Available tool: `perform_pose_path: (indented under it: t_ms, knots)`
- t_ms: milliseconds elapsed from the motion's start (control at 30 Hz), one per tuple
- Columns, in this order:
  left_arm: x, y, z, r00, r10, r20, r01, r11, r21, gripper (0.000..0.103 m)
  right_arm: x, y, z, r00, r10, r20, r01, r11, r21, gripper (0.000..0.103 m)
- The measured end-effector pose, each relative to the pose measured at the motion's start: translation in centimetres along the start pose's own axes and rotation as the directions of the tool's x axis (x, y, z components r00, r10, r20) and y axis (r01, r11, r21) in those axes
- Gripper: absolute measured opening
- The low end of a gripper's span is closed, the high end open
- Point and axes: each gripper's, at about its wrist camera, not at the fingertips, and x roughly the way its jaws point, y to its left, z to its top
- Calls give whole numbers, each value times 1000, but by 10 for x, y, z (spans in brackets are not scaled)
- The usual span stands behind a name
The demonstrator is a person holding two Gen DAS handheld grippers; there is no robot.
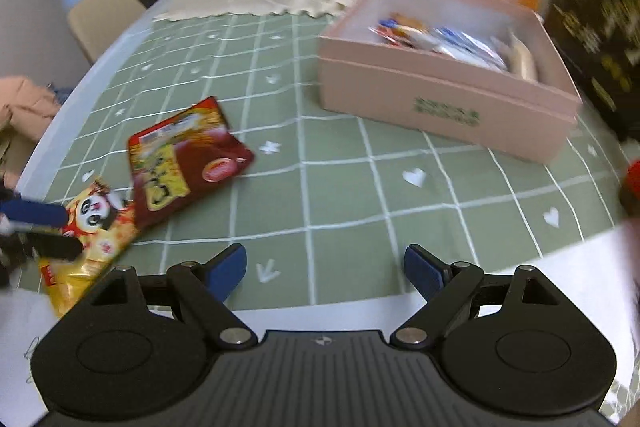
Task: Organize snacks
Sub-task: 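Lift the panda packet with the left gripper while the right moves toward the red bag, then grasp the red yellow-labelled snack bag with the right gripper while the left holds the panda packet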
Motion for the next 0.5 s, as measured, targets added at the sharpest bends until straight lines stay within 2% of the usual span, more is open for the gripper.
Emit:
perform_pose_path:
  t_ms: [167, 233, 367, 500]
  knots:
    - [9, -18, 1, 1000, -7, -23, 9, 997, 83, 76, 3, 0, -7, 1000, -31, -2, 31, 999, -26, 88]
    - [12, -23, 3, 1000, -10, -28, 13, 996, 87, 82, 5, 3, -9, 999, -49, 2, 49, 998, -50, 88]
    - [11, -20, 2, 1000, -11, -14, 12, 998, 54, 81, 4, 7, -12, 998, -63, 16, 64, 996, -63, 91]
    - [8, -14, 1, 999, 42, -14, -41, 999, 25, 78, 6, 8, -13, 998, -63, 32, 65, 996, -65, 93]
